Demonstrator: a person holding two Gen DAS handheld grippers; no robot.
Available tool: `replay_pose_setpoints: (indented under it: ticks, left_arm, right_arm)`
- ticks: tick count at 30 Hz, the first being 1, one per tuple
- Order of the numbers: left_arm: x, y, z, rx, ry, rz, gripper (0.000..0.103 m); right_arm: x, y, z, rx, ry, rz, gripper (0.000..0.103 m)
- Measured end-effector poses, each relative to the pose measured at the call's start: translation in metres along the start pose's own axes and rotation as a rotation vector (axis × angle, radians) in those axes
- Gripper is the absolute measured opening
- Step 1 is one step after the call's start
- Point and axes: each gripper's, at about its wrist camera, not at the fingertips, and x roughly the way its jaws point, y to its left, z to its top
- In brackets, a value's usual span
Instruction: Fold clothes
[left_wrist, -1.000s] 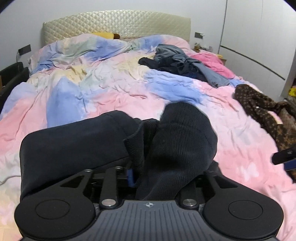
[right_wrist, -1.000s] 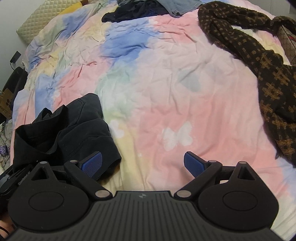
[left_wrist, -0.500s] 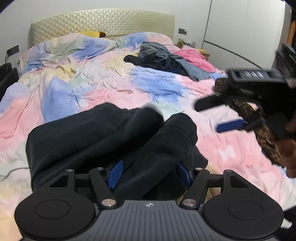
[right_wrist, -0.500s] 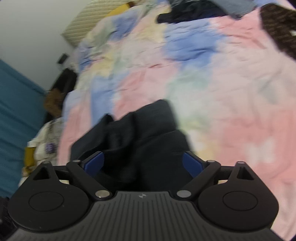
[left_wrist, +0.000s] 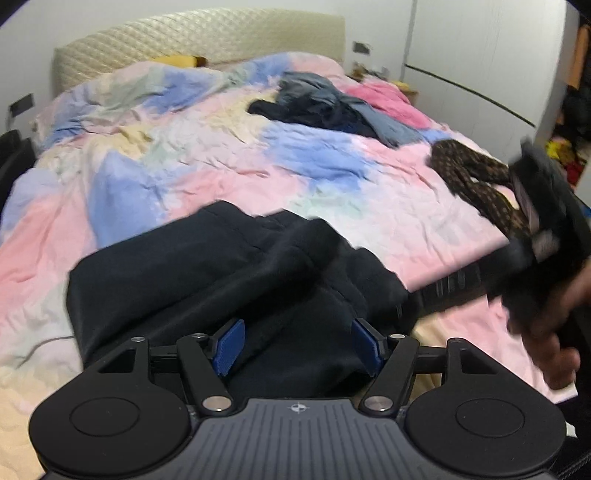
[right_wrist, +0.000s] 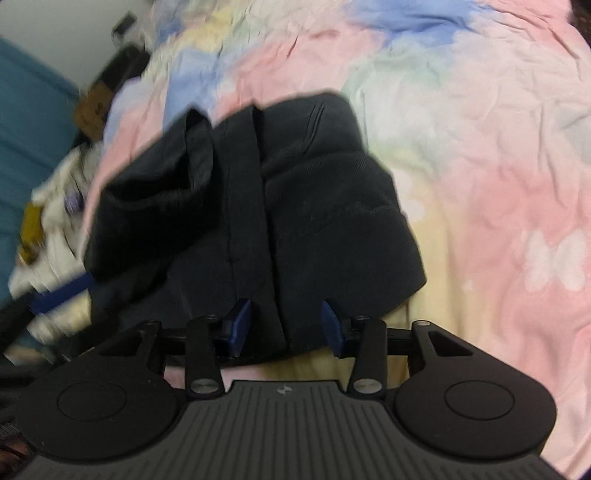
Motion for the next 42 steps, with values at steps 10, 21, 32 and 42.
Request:
replay_pose_setpoints:
  ticks: [10,21,32,42]
  left_arm:
    - [0.046,-0.037,-0.011,0.147,0.113,-0.033,0.067]
    - [0.083,-0.056,-0.02,0.308,0.164,0.008,0.028]
    - [0.038,-0.059,0.017,0.196,-0.029,-0.014,0.009]
    - [0.1,-0.082,0.029,0.208,0.048,-0.096,0.004]
  right_arm:
    - [0.005,-0.011,0.074,-0.012,-0.062,0.104,0.049]
    - [0.076,-0.003,0.121,-0.049,0.017,0.201,0.044]
    - [0.028,0.021,0.138,-0.093,-0.171,0.234,0.004]
    - [0.043,-0.022,0.156,-0.089,-0.154,0.121,0.005]
